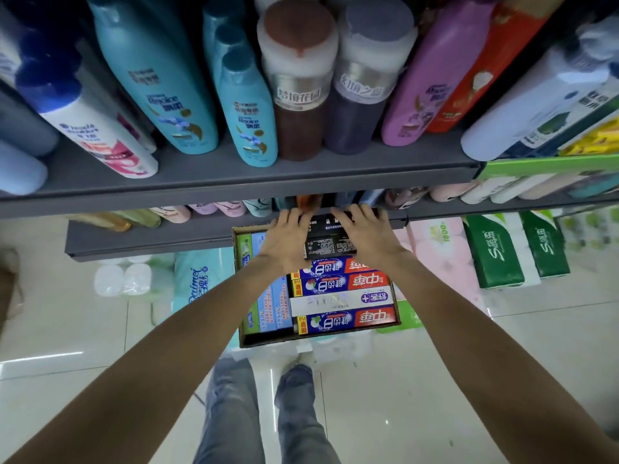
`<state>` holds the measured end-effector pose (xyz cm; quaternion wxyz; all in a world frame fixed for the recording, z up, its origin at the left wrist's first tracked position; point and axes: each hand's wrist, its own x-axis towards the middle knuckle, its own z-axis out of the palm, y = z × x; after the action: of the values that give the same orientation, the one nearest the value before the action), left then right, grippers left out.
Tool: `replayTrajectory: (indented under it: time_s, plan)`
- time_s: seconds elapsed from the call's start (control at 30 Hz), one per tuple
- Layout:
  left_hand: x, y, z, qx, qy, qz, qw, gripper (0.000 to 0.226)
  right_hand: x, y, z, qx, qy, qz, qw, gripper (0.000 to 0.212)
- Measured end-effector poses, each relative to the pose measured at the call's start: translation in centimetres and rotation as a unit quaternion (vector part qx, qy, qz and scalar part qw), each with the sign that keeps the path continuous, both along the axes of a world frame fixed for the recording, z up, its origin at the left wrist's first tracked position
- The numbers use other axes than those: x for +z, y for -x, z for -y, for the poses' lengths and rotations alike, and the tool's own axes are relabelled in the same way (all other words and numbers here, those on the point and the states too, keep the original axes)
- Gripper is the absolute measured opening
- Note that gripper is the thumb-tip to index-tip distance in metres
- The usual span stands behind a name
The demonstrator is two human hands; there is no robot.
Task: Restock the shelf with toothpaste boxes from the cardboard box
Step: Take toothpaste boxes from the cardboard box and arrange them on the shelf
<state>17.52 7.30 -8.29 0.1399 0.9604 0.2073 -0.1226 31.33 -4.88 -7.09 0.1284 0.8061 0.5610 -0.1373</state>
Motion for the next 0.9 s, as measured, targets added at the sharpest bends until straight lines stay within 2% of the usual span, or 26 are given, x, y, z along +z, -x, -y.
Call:
replayTrajectory:
  time_s: [0.1, 0.2, 0.27, 0.3, 0.33, 0.37, 0.43, 0.47, 0.5, 0.63, 0.7, 0.8, 0.9]
  plan:
    - [2.8, 2.0, -0.5, -0.016, 0.010, 0.019, 1.000, 0.100, 2.2, 1.3, 1.3, 0.029, -0.083, 0.000, 0.996, 0.101]
    - [6.5, 4.9, 0.0, -0.022, 0.058, 0.048, 0.997, 0.100, 5.6, 2.8, 3.8, 0.048, -0.191, -0.033, 0.980, 0.097]
    - [8.4, 7.1, 1.2, 0.043, 0.142, 0.041, 0.988, 0.101, 7.4, 4.3, 6.1, -0.017, -0.285, -0.062, 0.956, 0.091]
    - [9.1, 8.1, 1.9, 0.094, 0.205, 0.033, 0.974, 0.103, 8.0, 5.2, 7.3, -0.092, -0.334, -0.094, 0.933, 0.087]
    - [9.8, 9.0, 2.6, 0.139, 0.272, 0.031, 0.952, 0.105, 8.8, 6.4, 8.4, -0.188, -0.374, -0.163, 0.893, 0.083]
    - [10.2, 9.8, 3.3, 0.175, 0.330, 0.040, 0.927, 0.105, 9.8, 7.7, 9.1, -0.292, -0.398, -0.265, 0.828, 0.076]
    - [11.2, 10.7, 4.4, 0.226, 0.410, 0.054, 0.882, 0.099, 11.8, 10.4, 9.4, -0.447, -0.391, -0.490, 0.638, 0.054]
    - [11.8, 11.0, 4.9, 0.242, 0.437, 0.055, 0.864, 0.096, 12.3, 11.6, 9.2, -0.478, -0.367, -0.560, 0.568, 0.045]
    - [12.3, 11.3, 5.4, 0.248, 0.460, 0.057, 0.851, 0.096, 12.6, 12.8, 8.9, -0.484, -0.352, -0.590, 0.542, 0.042]
    - [14.1, 12.4, 7.2, 0.231, 0.503, 0.101, 0.827, 0.097, 13.3, 16.1, 7.9, -0.463, -0.383, -0.579, 0.551, 0.066]
    - [15.0, 13.0, 7.7, 0.249, 0.508, 0.125, 0.815, 0.098, 14.1, 16.9, 7.6, -0.454, -0.406, -0.571, 0.551, 0.063]
    - [16.7, 13.8, 8.3, 0.277, 0.514, 0.178, 0.792, 0.074, 15.9, 17.9, 7.5, -0.431, -0.435, -0.547, 0.571, 0.057]
    - [17.7, 14.1, 8.3, 0.307, 0.535, 0.208, 0.759, 0.045, 17.3, 19.0, 7.8, -0.425, -0.454, -0.528, 0.579, 0.076]
